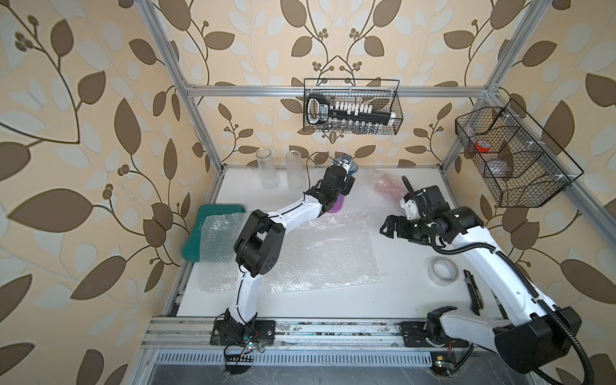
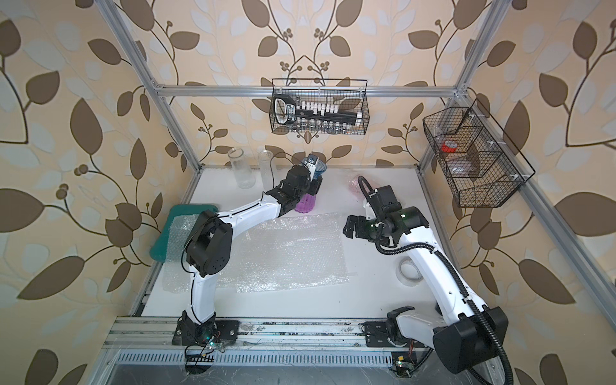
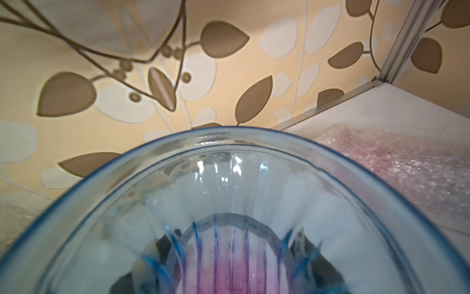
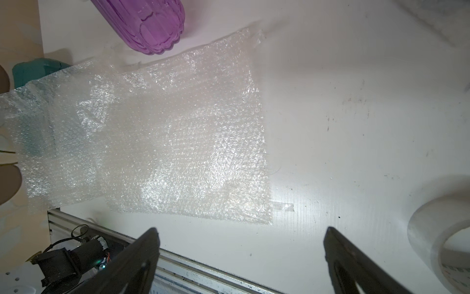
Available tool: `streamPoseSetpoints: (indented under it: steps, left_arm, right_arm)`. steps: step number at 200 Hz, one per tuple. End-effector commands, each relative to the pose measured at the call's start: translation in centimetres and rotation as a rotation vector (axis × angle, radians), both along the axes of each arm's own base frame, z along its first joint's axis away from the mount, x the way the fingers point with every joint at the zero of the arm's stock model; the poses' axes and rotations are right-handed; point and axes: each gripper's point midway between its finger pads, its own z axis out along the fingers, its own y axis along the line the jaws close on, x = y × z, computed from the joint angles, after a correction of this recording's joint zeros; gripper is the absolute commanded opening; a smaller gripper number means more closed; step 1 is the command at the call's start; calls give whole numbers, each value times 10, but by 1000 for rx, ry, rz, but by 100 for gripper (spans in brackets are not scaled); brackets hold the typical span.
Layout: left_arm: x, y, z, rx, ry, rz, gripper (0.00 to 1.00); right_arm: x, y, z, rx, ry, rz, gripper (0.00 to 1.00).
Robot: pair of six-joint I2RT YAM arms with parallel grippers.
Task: Unwrap the vase from the bubble wrap
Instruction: Place the vase at the center of the board.
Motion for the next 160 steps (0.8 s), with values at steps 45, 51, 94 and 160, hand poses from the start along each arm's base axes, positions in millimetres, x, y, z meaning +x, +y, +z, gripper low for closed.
streamPoseSetpoints:
  steps: [45, 51, 94, 160]
  left_arm:
    - [48, 27, 77, -204, -296, 108, 0]
    - [52, 29, 75, -209, -297, 111, 0]
    - [84, 33, 53, -215, -294, 110, 0]
    - [94, 36, 16, -206, -240, 55, 71]
  right_arm:
    - [-1, 10, -3, 34, -10, 70, 99]
    - [0, 10, -2, 35, -13, 70, 99]
    - [8, 15, 0, 49, -18, 76, 99]
    - [16, 21, 2, 70, -34, 85, 99]
